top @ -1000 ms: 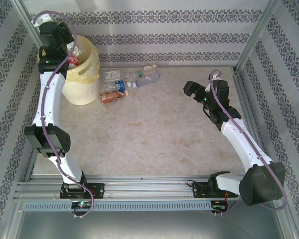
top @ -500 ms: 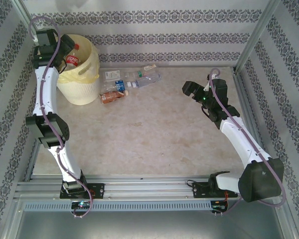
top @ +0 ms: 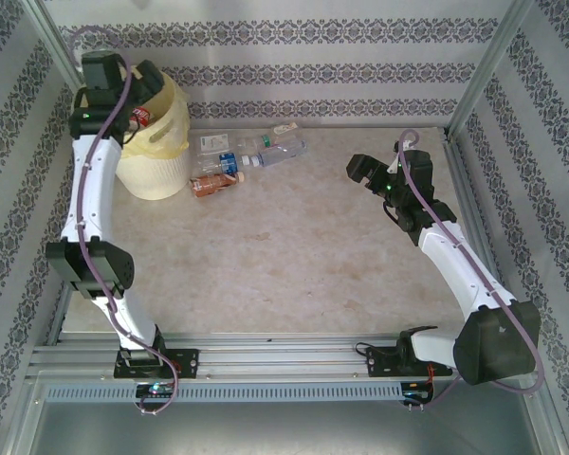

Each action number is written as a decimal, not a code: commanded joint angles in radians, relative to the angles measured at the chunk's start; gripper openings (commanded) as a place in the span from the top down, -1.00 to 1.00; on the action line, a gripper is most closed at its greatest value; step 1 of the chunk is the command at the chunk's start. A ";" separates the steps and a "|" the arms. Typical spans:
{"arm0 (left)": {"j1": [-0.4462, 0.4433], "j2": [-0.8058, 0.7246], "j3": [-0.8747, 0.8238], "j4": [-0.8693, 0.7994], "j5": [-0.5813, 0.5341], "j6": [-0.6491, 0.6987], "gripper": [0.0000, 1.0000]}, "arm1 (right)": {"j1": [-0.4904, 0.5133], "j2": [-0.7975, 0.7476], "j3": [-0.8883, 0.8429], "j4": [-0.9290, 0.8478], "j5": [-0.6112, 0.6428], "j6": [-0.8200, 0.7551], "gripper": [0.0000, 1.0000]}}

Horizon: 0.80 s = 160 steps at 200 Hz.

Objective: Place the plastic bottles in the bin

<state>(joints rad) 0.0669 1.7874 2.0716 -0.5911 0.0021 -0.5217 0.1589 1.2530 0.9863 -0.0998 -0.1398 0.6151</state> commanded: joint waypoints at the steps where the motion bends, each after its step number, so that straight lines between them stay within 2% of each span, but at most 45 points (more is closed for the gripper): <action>1: -0.078 -0.043 -0.035 0.029 -0.081 0.118 -0.99 | -0.008 -0.010 0.026 0.007 -0.006 0.012 -0.96; 41: -0.192 -0.048 -0.055 0.045 -0.076 0.245 -0.99 | -0.009 -0.026 0.013 0.015 -0.006 0.011 -0.96; 64: -0.248 -0.040 -0.087 0.067 0.019 0.379 -0.99 | -0.009 -0.046 -0.004 0.034 -0.024 -0.004 -0.96; 107: -0.362 0.026 -0.074 -0.084 0.144 0.717 -0.99 | -0.009 -0.103 -0.041 0.028 0.001 -0.032 -0.96; 123: -0.398 0.062 -0.074 -0.154 0.131 0.817 -0.99 | -0.010 -0.118 -0.046 0.021 0.008 -0.041 -0.96; 160: -0.436 0.158 -0.107 -0.257 0.007 0.954 -0.99 | -0.011 -0.143 -0.046 -0.003 0.026 -0.062 -0.96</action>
<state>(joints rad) -0.3595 1.8832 1.9923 -0.7177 0.0906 0.2504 0.1589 1.1393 0.9501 -0.0940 -0.1452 0.5892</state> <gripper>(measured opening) 0.996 0.980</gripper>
